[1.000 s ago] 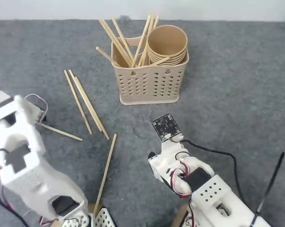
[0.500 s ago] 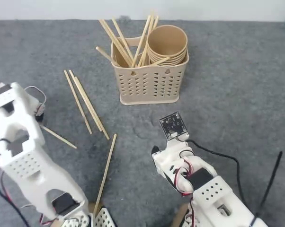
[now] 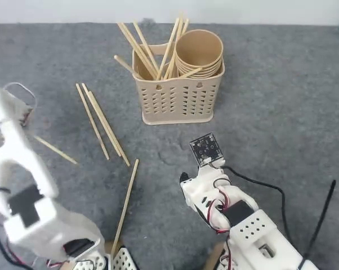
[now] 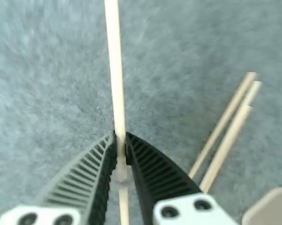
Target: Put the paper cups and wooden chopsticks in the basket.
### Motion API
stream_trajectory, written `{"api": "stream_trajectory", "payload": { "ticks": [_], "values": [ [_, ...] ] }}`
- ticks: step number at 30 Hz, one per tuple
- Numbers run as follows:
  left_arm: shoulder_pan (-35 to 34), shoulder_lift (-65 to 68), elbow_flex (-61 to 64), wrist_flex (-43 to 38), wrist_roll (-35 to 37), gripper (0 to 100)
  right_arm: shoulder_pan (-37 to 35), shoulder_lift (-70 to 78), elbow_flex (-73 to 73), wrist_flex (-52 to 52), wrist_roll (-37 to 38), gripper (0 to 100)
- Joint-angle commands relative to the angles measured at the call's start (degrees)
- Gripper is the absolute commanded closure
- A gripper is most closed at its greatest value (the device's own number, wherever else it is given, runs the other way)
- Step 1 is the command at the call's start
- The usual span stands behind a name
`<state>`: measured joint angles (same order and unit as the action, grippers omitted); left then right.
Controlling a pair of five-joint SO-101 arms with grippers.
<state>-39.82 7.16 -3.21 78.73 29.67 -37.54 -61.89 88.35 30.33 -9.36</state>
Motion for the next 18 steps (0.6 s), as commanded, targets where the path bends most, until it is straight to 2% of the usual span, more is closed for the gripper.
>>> {"api": "stream_trajectory", "payload": {
  "ticks": [1, 4, 9, 13, 18],
  "values": [
    [0.44, -12.84, 0.40, 1.49, -4.48, 99, 0.92, -1.19, -0.62, -0.75, 0.79, 83.3],
    [1.32, -19.78, 1.71, 1.41, -5.89, 99, 0.92, -1.19, -0.62, -0.75, 0.88, 83.3],
    [6.68, -32.88, 1.45, 0.62, -10.90, 99, 0.92, -1.19, -0.62, -0.92, 0.88, 83.3],
    [13.19, -43.96, 1.71, -6.59, -14.15, 99, 1.01, -1.19, -0.62, -1.10, 0.88, 83.3],
    [21.54, -51.25, 1.89, -20.22, -16.53, 99, 1.10, -1.19, -0.62, -1.19, 3.96, 83.3]
  ]
}}
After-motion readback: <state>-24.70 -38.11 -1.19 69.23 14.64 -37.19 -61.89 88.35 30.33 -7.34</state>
